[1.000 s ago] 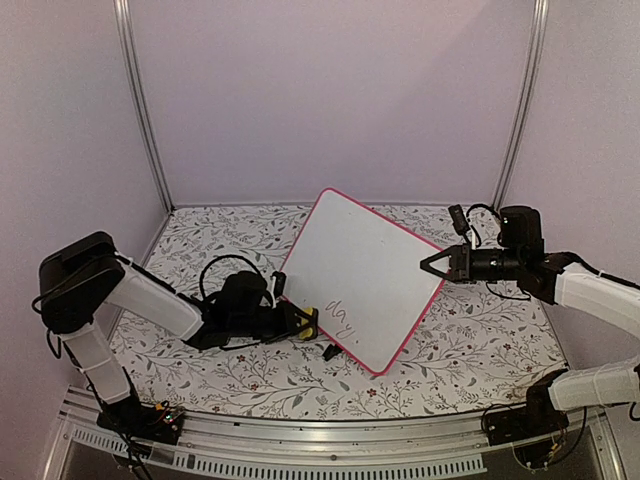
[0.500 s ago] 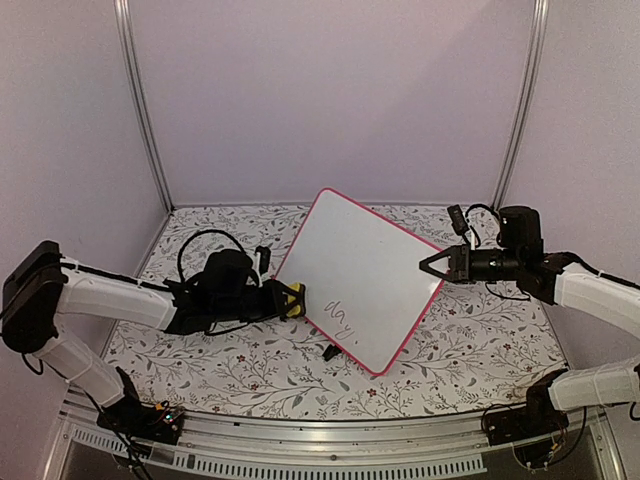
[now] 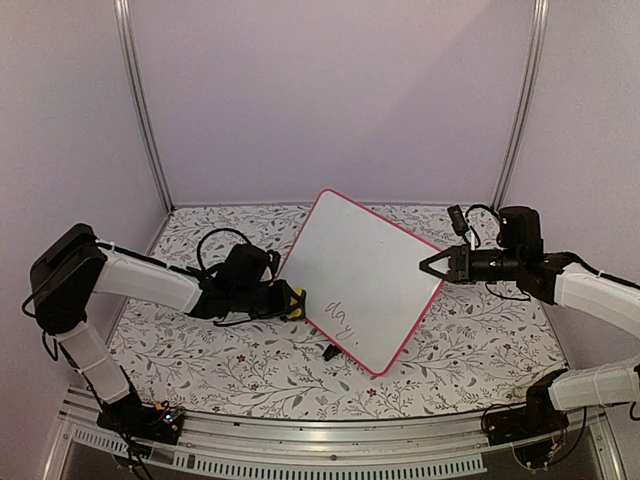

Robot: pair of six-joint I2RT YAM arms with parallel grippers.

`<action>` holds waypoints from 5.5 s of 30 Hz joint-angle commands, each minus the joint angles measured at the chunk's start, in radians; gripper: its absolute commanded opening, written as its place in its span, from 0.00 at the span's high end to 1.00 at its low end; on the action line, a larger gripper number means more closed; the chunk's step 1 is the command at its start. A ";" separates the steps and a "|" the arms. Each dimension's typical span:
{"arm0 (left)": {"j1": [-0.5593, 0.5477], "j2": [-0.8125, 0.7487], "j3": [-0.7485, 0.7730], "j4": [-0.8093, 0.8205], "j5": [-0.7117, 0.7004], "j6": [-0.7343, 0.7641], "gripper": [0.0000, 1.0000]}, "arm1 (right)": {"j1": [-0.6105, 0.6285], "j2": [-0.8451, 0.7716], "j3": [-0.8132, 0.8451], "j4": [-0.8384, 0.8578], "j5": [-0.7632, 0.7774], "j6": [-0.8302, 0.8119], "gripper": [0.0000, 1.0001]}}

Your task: Erase the whiteboard

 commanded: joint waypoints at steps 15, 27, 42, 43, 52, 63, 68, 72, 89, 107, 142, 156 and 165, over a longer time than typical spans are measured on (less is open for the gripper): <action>-0.088 -0.013 -0.050 -0.068 0.071 -0.055 1.00 | 0.004 -0.018 0.015 0.114 -0.027 -0.015 1.00; -0.106 -0.170 -0.123 -0.049 0.014 -0.088 1.00 | 0.004 -0.013 0.023 0.107 -0.027 -0.016 1.00; -0.099 -0.126 0.147 -0.144 0.011 0.143 1.00 | 0.005 -0.004 0.027 0.106 -0.030 -0.010 1.00; -0.100 -0.105 0.166 -0.147 0.024 0.157 1.00 | 0.006 -0.003 0.027 0.106 -0.030 -0.010 1.00; -0.102 0.042 0.254 -0.167 0.104 0.222 1.00 | 0.008 0.001 0.023 0.106 -0.030 -0.011 1.00; -0.117 0.067 0.199 -0.152 0.141 0.203 1.00 | 0.009 0.015 0.020 0.113 -0.030 -0.010 1.00; -0.133 0.057 0.165 -0.150 0.142 0.193 1.00 | 0.009 0.013 0.021 0.112 -0.028 -0.011 1.00; -0.146 0.040 0.126 -0.151 0.129 0.175 1.00 | 0.009 0.012 0.020 0.110 -0.026 -0.012 1.00; -0.183 -0.052 0.003 -0.111 0.063 0.143 1.00 | 0.011 0.022 0.023 0.115 -0.026 -0.011 1.00; -0.156 0.100 0.180 -0.199 0.011 0.223 1.00 | 0.013 0.018 0.015 0.110 -0.026 -0.011 1.00; -0.213 0.021 0.036 -0.120 0.008 0.155 1.00 | 0.014 0.042 0.027 0.114 -0.033 -0.005 1.00; -0.191 0.098 0.143 -0.142 -0.030 0.195 1.00 | 0.014 0.049 0.018 0.115 -0.031 -0.007 1.00; -0.193 0.095 0.085 -0.125 0.014 0.169 1.00 | 0.014 0.049 0.021 0.114 -0.028 -0.007 1.00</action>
